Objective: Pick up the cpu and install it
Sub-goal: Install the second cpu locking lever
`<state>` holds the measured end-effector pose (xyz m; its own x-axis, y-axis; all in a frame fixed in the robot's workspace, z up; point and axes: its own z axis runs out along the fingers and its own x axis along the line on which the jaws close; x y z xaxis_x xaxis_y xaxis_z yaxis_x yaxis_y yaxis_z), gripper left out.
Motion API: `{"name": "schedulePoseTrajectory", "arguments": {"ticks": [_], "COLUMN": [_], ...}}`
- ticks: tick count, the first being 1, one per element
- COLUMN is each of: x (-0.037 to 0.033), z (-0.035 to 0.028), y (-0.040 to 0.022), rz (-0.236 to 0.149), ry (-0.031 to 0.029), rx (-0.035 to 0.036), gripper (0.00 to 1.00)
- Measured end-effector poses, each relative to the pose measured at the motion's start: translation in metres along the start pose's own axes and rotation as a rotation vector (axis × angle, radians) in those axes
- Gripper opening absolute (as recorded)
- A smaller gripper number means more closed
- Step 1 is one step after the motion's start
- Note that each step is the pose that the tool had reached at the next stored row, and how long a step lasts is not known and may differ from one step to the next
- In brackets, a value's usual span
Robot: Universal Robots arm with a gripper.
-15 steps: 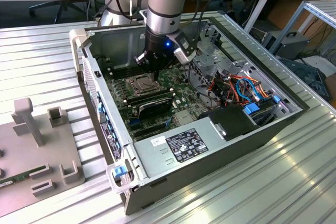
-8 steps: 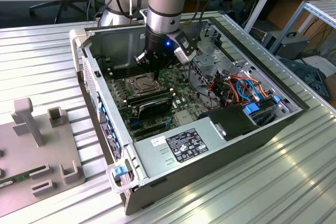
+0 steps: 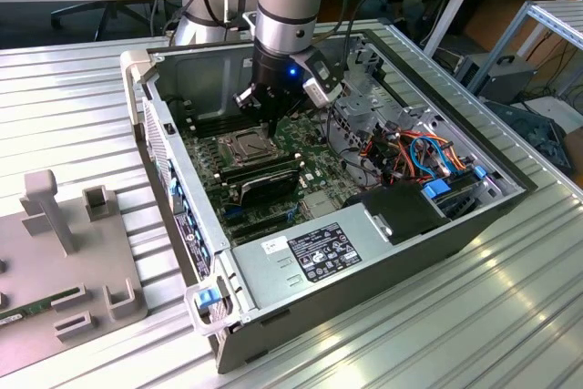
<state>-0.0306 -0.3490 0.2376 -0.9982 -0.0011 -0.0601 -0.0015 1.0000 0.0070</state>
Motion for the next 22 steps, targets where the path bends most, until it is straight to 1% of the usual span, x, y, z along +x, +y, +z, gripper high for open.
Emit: {"name": "schedulePoseTrajectory", "arguments": {"ticks": [5, 9, 12, 14, 16, 19, 22], "x": [0.0008, 0.0062, 0.0135, 0.0168, 0.0172, 0.0173, 0.0172], "z": [-0.0002, -0.0005, -0.0009, -0.0011, -0.0011, -0.0012, -0.0015], "y": [0.0, 0.0, 0.0, 0.0, 0.0, -0.0023, -0.0044], "rz": [0.0, 0.0, 0.0, 0.0, 0.0, 0.0, 0.0], "ry": [0.0001, 0.0001, 0.0001, 0.0, -0.0003, -0.0002, -0.0002], "rx": [0.0004, 0.0003, 0.0003, 0.0003, 0.0005, 0.001, 0.004], "gripper": [0.11, 0.11, 0.11, 0.11, 0.11, 0.11, 0.11]}}
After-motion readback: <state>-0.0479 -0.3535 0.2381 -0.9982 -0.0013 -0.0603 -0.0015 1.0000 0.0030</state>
